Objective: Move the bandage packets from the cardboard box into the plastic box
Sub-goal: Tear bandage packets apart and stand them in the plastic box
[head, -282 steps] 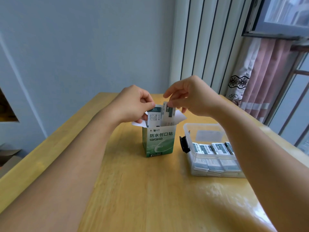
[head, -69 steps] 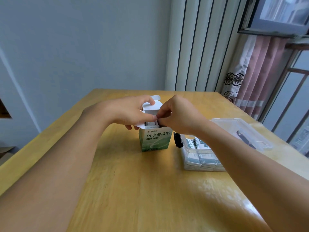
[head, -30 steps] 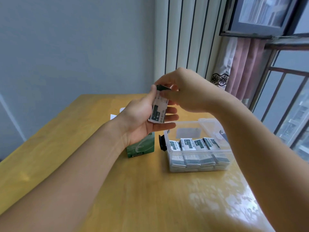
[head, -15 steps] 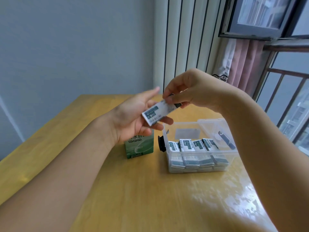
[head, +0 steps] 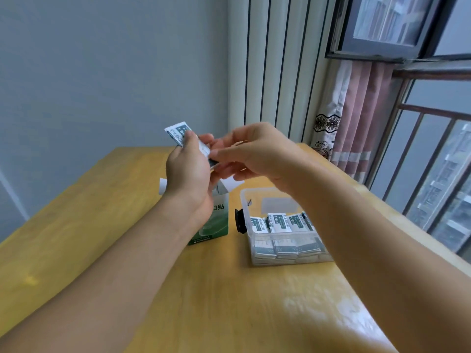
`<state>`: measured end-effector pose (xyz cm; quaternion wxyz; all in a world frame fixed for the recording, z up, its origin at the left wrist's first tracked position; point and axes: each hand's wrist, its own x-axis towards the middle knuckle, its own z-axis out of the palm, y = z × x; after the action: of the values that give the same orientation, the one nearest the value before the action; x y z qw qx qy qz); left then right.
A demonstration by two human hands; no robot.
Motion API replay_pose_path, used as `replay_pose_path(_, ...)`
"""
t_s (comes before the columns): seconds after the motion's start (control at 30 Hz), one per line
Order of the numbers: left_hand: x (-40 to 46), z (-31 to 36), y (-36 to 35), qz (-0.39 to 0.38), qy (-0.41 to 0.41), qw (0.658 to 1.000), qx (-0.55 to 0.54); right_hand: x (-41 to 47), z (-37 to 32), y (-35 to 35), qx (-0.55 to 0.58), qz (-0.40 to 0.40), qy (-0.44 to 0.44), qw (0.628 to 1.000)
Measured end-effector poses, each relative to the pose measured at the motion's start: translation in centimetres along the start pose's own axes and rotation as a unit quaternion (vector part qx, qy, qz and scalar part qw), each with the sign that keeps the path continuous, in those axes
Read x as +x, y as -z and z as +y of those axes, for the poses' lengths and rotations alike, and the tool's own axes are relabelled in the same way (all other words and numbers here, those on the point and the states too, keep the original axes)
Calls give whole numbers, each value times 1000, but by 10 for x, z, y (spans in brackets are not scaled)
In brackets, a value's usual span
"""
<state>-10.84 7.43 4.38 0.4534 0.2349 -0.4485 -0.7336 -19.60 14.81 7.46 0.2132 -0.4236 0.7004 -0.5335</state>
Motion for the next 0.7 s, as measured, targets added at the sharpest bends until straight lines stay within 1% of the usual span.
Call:
replay_pose_path(0.03,1,0,1,-13,9,1000,4,2,0,7,-71,21,26,997)
replay_pose_path(0.07,1,1,2,-35,17,999,17,4,-1,13,-130,65,66,987)
replay_pose_path(0.1,1,1,4,-60,21,997,47,6,-1,20,-174,113,114,972)
replay_pose_path(0.13,1,1,6,-87,22,992,90,7,-3,26,-200,135,157,958)
replay_pose_path(0.17,0,1,7,-117,21,984,133,7,-5,31,-214,119,178,953)
replay_pose_path(0.23,-3,-3,7,-180,22,965,188,5,-6,40,-219,24,163,962)
replay_pose_path(0.27,-5,-4,6,-205,22,957,205,4,-6,42,-221,-10,158,962)
replay_pose_path(0.3,-7,-5,5,-226,24,949,219,4,-6,44,-221,-24,164,961)
replay_pose_path(0.37,-12,-6,3,-258,33,937,233,5,-5,46,-219,-24,182,958)
replay_pose_path(0.5,-17,-9,0,-271,43,933,234,6,-6,51,-252,-43,184,949)
replay_pose_path(0.6,-17,-10,0,-285,54,918,270,5,-5,59,-247,-61,160,954)
replay_pose_path(0.63,-16,-11,0,-282,41,910,300,5,-4,63,-241,-59,144,958)
replay_pose_path(0.67,-14,-12,1,-272,5,900,339,5,-2,70,-237,-54,125,962)
replay_pose_path(0.7,-12,-14,3,-254,-53,888,380,5,1,77,-235,-51,101,965)
